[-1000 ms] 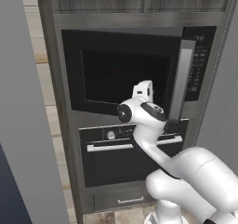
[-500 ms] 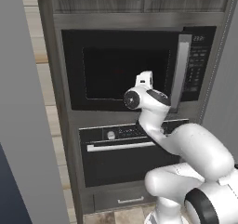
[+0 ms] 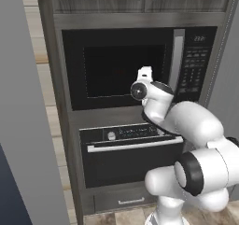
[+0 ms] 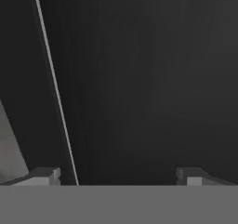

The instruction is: Place the microwavable item in the microwave. Then, close the microwave door and press the start button.

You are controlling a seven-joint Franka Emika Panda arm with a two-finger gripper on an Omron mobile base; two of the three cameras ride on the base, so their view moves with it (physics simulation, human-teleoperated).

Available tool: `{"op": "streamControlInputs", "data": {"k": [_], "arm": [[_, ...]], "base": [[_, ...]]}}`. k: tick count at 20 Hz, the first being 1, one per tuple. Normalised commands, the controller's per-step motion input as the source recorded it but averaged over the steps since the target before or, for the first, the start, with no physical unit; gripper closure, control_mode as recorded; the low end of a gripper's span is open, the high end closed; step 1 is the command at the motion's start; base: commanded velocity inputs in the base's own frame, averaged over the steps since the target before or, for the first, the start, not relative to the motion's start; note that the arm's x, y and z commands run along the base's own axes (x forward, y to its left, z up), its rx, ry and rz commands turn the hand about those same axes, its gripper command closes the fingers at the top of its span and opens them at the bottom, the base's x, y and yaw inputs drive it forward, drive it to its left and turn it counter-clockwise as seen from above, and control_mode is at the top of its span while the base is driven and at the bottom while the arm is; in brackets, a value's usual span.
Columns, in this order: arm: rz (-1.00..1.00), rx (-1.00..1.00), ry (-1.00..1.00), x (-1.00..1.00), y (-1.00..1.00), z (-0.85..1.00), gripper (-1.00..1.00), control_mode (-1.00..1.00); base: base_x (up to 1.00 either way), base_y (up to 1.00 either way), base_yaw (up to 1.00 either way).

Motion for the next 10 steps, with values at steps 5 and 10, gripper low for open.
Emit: {"op": "streamControlInputs", "data": {"k": [5,10], "arm": [[0.09,0.06,0.01,0.52,0.00,-0.09,-1.00,-1.00],[0.13,0.04,0.03,-0.01,0.00,-0.06,-1.00,-1.00]], "base": [[0.00,0.00,0.00],[0.00,0.00,0.00]]}}
